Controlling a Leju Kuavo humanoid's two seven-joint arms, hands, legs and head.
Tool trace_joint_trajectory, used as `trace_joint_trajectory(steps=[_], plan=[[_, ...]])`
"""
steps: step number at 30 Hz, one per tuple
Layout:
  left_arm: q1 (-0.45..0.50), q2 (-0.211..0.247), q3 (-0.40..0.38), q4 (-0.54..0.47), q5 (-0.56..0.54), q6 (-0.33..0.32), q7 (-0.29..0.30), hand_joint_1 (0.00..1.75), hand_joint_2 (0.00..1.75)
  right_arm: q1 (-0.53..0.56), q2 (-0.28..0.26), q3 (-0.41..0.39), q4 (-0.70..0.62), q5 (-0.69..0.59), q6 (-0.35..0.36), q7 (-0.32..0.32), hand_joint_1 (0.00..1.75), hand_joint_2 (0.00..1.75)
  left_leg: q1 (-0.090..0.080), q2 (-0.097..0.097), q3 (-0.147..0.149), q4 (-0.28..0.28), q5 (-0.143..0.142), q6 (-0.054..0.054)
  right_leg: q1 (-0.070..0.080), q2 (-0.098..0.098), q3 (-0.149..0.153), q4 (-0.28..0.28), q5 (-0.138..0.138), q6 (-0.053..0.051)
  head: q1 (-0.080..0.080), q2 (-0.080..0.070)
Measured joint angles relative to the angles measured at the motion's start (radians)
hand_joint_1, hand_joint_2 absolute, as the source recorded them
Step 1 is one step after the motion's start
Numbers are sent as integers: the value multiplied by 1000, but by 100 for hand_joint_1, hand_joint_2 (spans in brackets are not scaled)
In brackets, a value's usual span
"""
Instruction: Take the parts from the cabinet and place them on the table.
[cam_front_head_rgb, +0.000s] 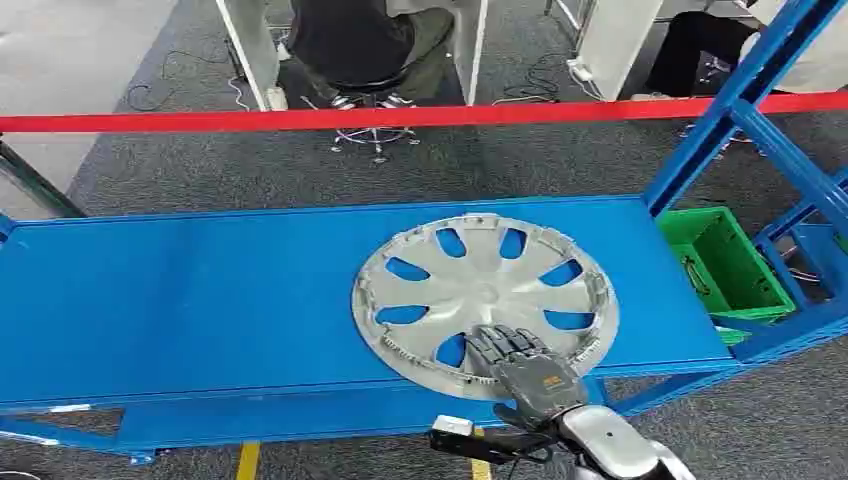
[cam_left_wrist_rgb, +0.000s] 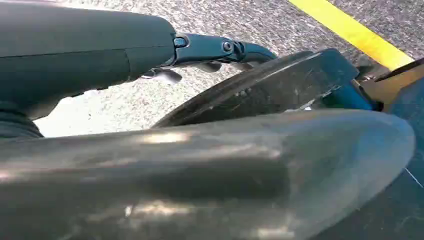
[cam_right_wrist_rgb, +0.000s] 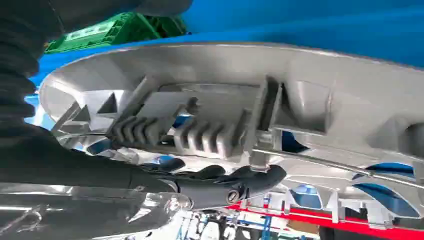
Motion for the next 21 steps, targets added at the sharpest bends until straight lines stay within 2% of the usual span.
trace_joint_trajectory(steps=[2, 3, 4, 21], plan=[[0, 0, 0, 0, 0, 0, 0, 0, 0, -2, 3, 0, 0, 2, -3, -1, 0, 175, 0, 0, 0, 0, 0, 0, 0, 0, 0, 0, 0, 0, 0, 0], [0, 0, 0, 0, 0, 0, 0, 0, 0, -3, 5, 0, 1, 4, -5, -3, 30, 175, 0, 0, 0, 0, 0, 0, 0, 0, 0, 0, 0, 0, 0, 0], [0, 0, 0, 0, 0, 0, 0, 0, 0, -4, 7, 0, 3, 7, -8, -5, 175, 175, 0, 0, 0, 0, 0, 0, 0, 0, 0, 0, 0, 0, 0, 0], [0, -5, -1, 0, -9, 17, 2, 0, 0, -7, 20, 2, -1, -1, -39, -18, 175, 175, 0, 0, 1, 0, 0, 0, 0, 0, -5, 0, 0, 0, 0, 0]])
